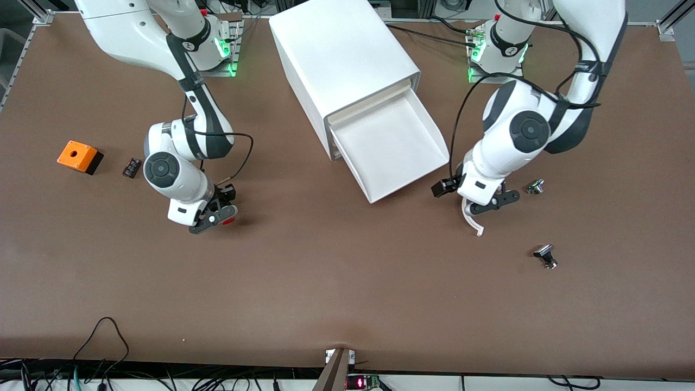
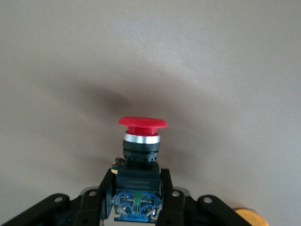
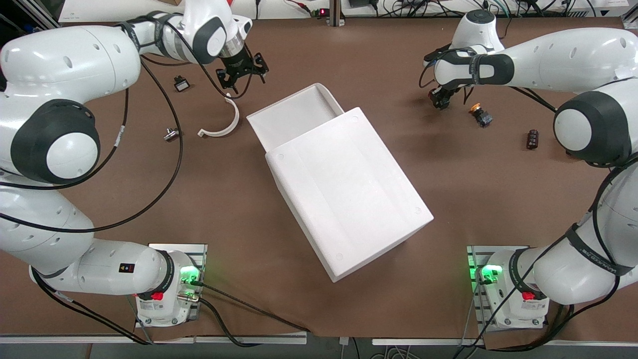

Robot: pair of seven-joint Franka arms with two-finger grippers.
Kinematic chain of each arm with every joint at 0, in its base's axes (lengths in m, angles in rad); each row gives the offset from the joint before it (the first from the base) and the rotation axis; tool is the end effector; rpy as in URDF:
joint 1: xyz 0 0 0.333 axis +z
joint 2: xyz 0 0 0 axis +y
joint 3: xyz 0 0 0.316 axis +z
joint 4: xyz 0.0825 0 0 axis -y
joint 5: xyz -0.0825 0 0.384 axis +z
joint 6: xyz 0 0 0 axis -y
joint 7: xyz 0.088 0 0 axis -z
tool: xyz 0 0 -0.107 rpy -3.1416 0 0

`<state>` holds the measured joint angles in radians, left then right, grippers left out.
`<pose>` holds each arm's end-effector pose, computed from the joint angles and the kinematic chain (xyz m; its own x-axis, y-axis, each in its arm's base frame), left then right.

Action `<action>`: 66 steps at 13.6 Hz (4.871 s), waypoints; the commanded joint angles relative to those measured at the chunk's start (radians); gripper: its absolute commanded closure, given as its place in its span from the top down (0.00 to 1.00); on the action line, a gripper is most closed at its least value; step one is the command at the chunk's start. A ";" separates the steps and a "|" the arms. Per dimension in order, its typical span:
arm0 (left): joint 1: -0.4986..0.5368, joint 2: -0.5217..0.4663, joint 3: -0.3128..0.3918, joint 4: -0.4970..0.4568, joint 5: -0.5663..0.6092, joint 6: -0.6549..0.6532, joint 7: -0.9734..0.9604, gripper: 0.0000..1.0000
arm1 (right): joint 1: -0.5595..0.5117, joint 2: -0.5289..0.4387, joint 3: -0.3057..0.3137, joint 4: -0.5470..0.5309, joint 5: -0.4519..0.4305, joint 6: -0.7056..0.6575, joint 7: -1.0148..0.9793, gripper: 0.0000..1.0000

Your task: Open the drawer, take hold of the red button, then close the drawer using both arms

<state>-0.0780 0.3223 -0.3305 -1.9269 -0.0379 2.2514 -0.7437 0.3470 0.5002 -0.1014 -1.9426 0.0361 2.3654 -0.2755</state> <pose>0.5700 -0.2372 0.3333 0.9290 0.3618 -0.0782 0.3687 -0.9233 0.1081 0.5949 0.1516 0.2178 0.8726 0.4821 -0.0782 0.4839 -0.8751 0.0042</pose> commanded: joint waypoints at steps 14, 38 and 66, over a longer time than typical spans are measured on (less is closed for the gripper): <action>-0.088 0.020 -0.051 -0.162 -0.195 0.116 -0.037 0.98 | -0.006 -0.179 0.012 0.007 0.070 -0.070 0.137 1.00; 0.035 -0.178 -0.012 -0.181 -0.364 0.066 0.300 0.99 | -0.169 -0.270 -0.124 0.545 0.011 -0.876 0.242 1.00; 0.092 -0.332 0.263 0.243 0.044 -0.584 0.630 0.99 | -0.319 -0.423 0.026 0.366 -0.012 -0.799 0.249 1.00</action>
<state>0.0118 -0.0198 -0.0660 -1.7119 -0.0100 1.6875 -0.1286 0.0478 0.1060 -0.1025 -1.5599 0.0308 1.5710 -0.0379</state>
